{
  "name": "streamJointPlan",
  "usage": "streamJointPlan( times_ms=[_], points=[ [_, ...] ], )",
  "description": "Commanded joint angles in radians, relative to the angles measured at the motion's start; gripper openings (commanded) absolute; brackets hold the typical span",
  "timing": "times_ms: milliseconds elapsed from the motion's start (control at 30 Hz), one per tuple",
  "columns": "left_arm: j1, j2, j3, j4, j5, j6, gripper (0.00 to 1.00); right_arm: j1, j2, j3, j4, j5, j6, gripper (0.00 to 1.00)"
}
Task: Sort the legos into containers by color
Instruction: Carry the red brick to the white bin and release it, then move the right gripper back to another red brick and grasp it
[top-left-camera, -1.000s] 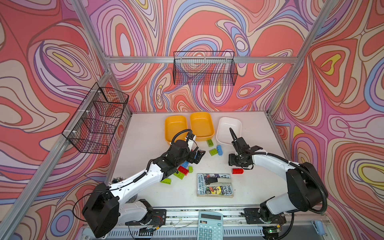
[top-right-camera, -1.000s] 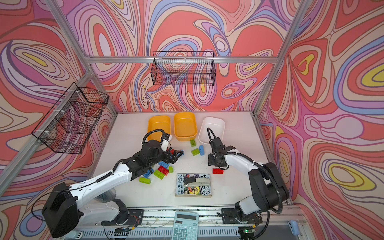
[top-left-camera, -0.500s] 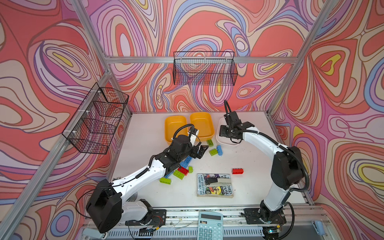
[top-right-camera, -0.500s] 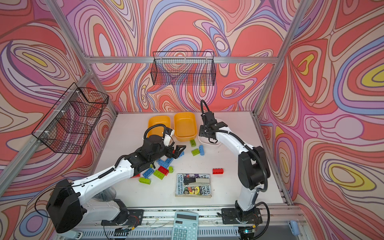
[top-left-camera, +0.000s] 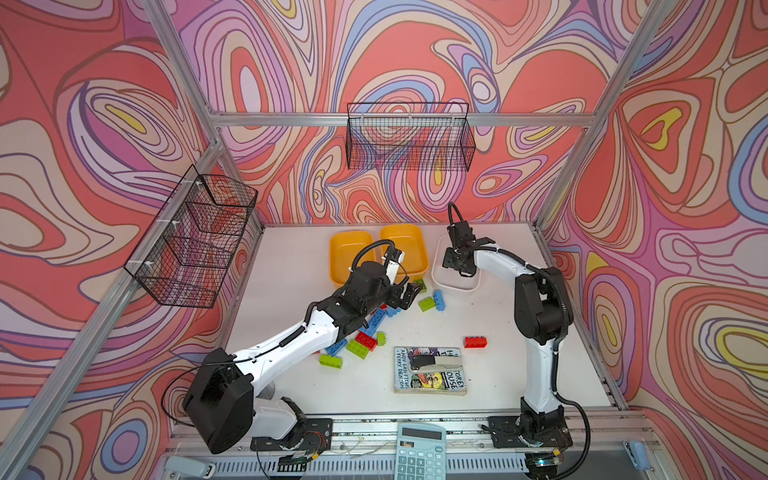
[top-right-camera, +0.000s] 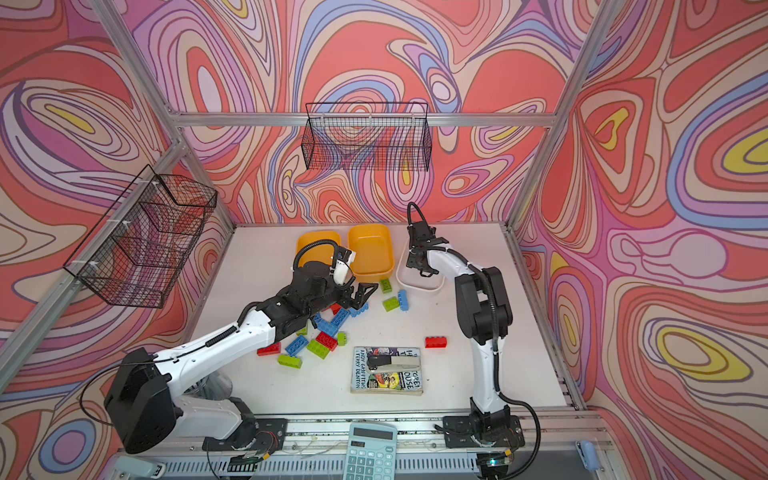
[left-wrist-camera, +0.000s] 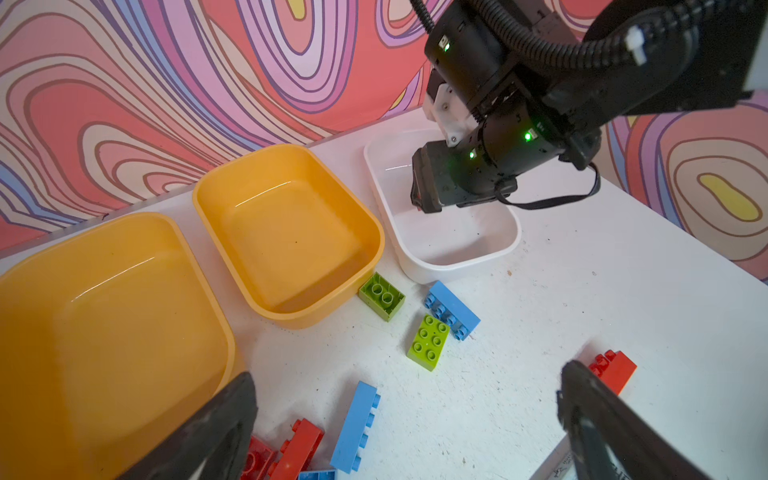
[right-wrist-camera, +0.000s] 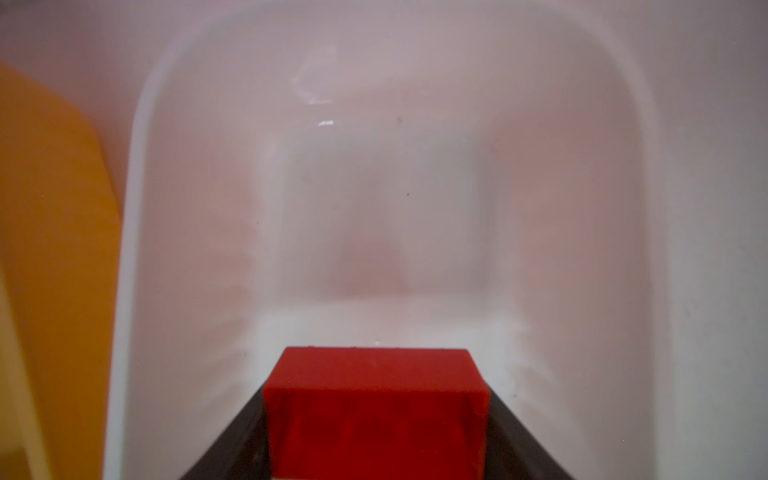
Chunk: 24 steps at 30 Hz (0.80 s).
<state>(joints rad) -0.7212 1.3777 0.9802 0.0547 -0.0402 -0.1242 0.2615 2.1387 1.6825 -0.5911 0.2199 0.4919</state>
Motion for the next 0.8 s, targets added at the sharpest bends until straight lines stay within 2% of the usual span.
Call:
streamJointPlan(
  times_ms=[0, 100, 133, 200, 333, 533, 767],
  points=[
    [-0.004, 0.027, 0.044, 0.0, -0.018, 0.034, 1.0, -0.02, 0.072, 0.095, 0.019, -0.005, 0.002, 0.59],
    [-0.004, 0.035, 0.055, -0.002, -0.014, 0.046, 1.0, -0.032, 0.155, 0.221, -0.021, -0.015, -0.009, 0.62],
    [-0.004, 0.037, 0.058, -0.006, -0.013, 0.046, 1.0, -0.035, 0.182, 0.26, -0.042, -0.02, -0.009, 0.66],
    [-0.004, 0.04, 0.066, -0.017, -0.007, 0.045, 1.0, -0.037, 0.226, 0.345, -0.088, -0.019, -0.012, 0.82],
    [-0.003, 0.025, 0.057, -0.02, 0.002, 0.026, 1.0, -0.038, 0.194, 0.336, -0.097, -0.026, -0.016, 0.86],
    [-0.004, -0.006, 0.024, -0.019, 0.029, -0.024, 1.0, -0.035, -0.013, 0.106, -0.107, -0.029, -0.013, 0.86],
    [-0.035, -0.052, -0.034, -0.037, 0.071, -0.089, 1.0, 0.045, -0.35, -0.321, -0.162, -0.006, 0.04, 0.85]
  ],
)
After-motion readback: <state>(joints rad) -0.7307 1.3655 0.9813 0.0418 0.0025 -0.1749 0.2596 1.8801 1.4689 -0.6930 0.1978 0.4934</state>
